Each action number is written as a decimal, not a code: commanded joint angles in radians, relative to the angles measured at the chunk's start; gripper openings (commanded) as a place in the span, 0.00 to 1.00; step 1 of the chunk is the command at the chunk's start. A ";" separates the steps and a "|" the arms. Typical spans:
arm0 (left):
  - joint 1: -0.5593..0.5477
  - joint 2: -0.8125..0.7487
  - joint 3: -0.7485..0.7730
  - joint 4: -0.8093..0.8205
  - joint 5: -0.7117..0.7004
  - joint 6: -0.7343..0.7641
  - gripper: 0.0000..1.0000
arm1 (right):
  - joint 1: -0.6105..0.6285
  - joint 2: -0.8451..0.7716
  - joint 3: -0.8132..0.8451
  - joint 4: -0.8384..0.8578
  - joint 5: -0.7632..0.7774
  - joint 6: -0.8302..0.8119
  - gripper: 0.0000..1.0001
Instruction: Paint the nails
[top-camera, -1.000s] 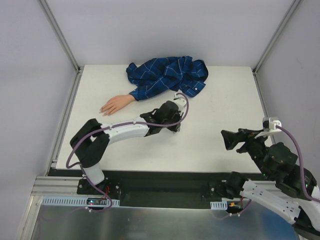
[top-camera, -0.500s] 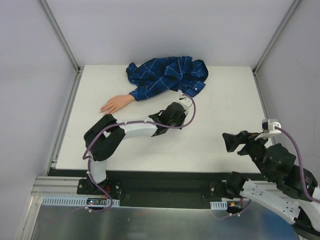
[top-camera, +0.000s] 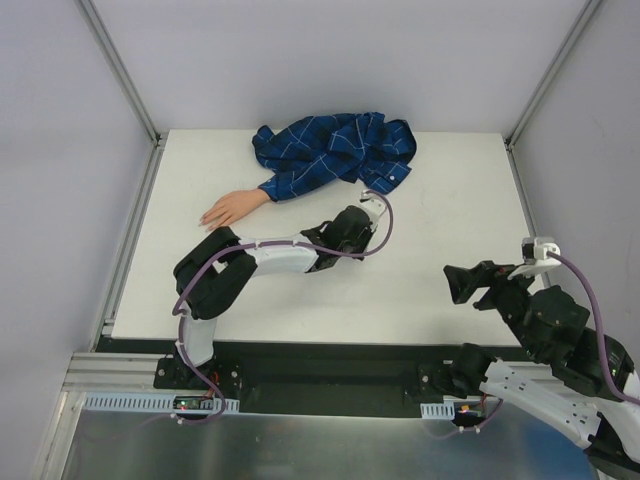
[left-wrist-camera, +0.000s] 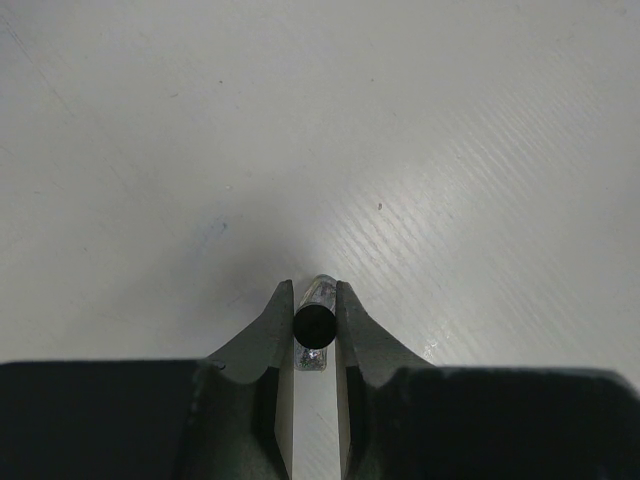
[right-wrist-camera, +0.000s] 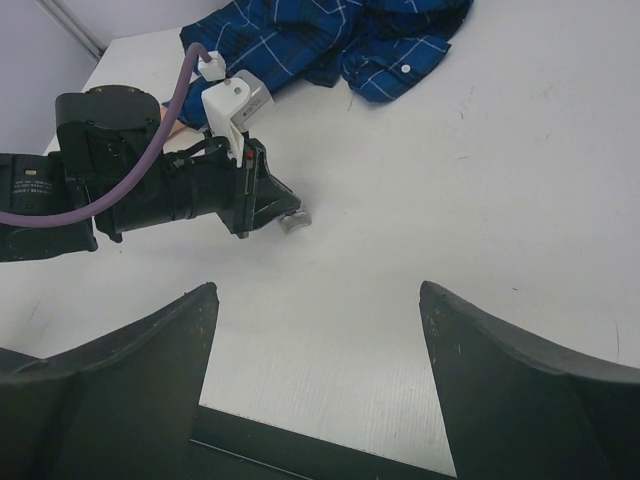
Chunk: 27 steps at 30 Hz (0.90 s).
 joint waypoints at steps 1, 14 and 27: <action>0.001 -0.025 0.047 -0.070 -0.052 -0.010 0.10 | -0.001 0.024 0.007 0.016 0.005 0.013 0.84; 0.001 -0.350 0.084 -0.317 0.040 -0.065 0.87 | 0.000 0.154 0.118 -0.016 0.029 -0.036 0.84; 0.292 -1.014 0.005 -0.592 0.266 -0.130 0.99 | -0.001 0.397 0.390 -0.024 0.068 -0.177 0.97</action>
